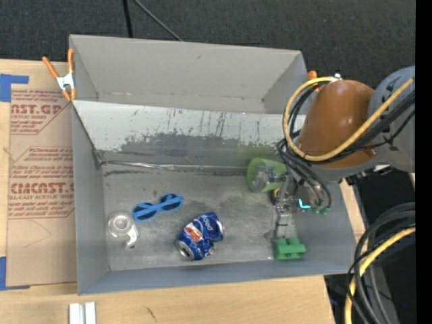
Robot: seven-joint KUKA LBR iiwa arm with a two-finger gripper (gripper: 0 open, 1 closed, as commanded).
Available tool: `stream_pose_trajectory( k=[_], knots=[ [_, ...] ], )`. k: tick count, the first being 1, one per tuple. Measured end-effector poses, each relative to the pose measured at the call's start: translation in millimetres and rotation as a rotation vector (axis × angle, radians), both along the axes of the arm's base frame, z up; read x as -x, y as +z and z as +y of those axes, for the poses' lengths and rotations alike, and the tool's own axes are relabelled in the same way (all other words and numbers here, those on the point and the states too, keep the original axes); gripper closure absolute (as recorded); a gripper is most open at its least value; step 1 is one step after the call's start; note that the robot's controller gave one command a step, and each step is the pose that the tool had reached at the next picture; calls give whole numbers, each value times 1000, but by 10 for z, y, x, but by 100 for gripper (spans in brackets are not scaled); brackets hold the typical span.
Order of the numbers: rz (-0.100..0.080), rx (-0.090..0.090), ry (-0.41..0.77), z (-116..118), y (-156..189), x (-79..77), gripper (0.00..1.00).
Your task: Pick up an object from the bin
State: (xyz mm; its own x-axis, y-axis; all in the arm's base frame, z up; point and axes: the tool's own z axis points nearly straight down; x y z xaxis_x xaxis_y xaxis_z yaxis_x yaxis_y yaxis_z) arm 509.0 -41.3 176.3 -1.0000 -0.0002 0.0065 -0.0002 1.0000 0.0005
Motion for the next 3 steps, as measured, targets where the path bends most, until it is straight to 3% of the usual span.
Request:
stream_pose_trajectory(
  k=[1,2,3],
  knots=[
    [-8,1,267,-935,-883,222,0],
    [-10,0,270,-920,-865,210,100],
    [-16,3,289,-830,378,-28,100]
  ],
)
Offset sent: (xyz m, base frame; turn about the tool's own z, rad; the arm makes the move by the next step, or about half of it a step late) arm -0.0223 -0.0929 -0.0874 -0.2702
